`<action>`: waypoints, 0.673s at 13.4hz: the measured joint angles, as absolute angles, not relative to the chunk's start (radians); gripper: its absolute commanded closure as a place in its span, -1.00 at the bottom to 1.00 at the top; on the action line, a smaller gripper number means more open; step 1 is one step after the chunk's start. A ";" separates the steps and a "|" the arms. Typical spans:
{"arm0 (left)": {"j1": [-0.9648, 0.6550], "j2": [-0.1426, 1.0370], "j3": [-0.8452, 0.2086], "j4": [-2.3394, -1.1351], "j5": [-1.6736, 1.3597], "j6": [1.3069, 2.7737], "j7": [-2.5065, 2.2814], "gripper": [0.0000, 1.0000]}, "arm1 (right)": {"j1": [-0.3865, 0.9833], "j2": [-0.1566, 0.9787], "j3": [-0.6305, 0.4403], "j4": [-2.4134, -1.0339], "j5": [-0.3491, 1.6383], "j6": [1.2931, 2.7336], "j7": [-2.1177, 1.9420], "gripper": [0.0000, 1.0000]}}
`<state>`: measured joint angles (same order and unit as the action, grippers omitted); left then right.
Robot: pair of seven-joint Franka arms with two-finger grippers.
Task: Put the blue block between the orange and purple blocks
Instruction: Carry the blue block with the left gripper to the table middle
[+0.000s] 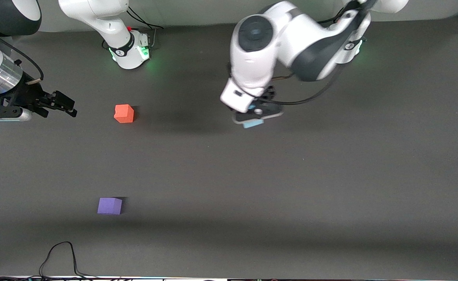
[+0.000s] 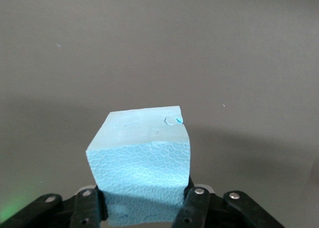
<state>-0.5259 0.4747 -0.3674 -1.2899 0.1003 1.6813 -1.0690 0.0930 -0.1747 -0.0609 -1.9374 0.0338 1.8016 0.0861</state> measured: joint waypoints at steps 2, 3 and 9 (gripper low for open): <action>-0.560 0.523 -0.367 -1.290 0.131 1.696 -1.076 1.00 | 0.093 -0.174 -0.061 -1.938 0.034 1.801 0.086 -1.00; -0.565 0.545 -0.366 -1.307 0.147 1.721 -1.076 1.00 | 0.093 -0.174 -0.061 -1.938 0.034 1.801 0.086 -1.00; -0.575 0.701 -0.346 -1.563 0.172 2.165 -1.076 1.00 | 0.093 -0.167 -0.061 -1.940 0.034 1.801 0.086 -1.00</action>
<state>-0.5754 0.7007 -0.3461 -1.5630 0.1725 2.1647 -1.0764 0.0927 -0.1668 -0.0614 -1.9403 0.0337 1.8009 0.0861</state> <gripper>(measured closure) 0.471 0.000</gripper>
